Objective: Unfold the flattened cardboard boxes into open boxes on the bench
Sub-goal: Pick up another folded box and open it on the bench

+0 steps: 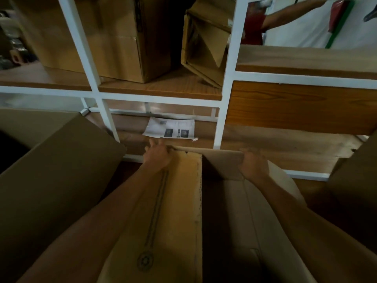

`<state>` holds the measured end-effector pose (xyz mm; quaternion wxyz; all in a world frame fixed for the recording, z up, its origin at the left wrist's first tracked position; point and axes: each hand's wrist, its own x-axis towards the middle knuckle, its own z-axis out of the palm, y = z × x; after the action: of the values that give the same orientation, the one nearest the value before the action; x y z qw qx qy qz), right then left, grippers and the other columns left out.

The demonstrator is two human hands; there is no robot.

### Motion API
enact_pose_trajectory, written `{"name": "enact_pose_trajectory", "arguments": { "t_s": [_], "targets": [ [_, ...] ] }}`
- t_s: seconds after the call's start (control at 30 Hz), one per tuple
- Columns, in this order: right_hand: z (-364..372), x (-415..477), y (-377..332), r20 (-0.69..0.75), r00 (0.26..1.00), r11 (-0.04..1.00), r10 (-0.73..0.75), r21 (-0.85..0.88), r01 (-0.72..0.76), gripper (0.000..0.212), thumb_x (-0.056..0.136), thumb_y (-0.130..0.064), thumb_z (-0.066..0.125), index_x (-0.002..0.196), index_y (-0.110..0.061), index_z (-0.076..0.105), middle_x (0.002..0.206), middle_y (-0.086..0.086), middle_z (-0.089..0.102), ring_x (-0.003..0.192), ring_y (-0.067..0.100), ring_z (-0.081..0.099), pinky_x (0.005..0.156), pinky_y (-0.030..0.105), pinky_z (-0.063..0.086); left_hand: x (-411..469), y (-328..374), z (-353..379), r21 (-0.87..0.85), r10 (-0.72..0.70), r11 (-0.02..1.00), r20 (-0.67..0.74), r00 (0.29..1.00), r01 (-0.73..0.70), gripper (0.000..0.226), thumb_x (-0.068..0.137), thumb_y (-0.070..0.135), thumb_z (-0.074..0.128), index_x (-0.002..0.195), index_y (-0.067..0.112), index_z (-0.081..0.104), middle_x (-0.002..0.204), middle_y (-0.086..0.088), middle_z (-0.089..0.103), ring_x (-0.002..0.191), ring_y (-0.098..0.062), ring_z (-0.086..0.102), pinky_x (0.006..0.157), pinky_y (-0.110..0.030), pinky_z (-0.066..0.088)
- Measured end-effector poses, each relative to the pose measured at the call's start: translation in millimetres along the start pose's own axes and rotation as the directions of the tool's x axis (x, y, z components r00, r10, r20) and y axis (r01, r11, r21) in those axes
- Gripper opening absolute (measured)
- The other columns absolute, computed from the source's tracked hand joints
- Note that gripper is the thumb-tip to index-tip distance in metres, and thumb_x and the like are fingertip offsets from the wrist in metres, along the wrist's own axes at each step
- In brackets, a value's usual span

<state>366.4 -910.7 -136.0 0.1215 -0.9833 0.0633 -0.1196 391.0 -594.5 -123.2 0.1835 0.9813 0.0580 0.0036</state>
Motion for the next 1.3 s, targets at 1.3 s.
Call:
{"name": "enact_pose_trajectory", "arguments": {
  "t_s": [1.3],
  "targets": [
    [-29,-220,-275,0.3,0.871,0.647,-0.389,0.762,0.026,0.06,0.095,-0.053,0.052,0.142,-0.017,0.046,0.14,0.007,0.054,0.125,0.028,0.054,0.095,0.036,0.046,-230,-119,-199,-0.62,0.197,0.769,-0.002,0.98,-0.156,0.035,0.093,0.022,0.062,0.126,0.015,0.053,0.112,0.004,0.061,0.1,-0.01,0.061,0.086,-0.028,0.051]
  ]
}}
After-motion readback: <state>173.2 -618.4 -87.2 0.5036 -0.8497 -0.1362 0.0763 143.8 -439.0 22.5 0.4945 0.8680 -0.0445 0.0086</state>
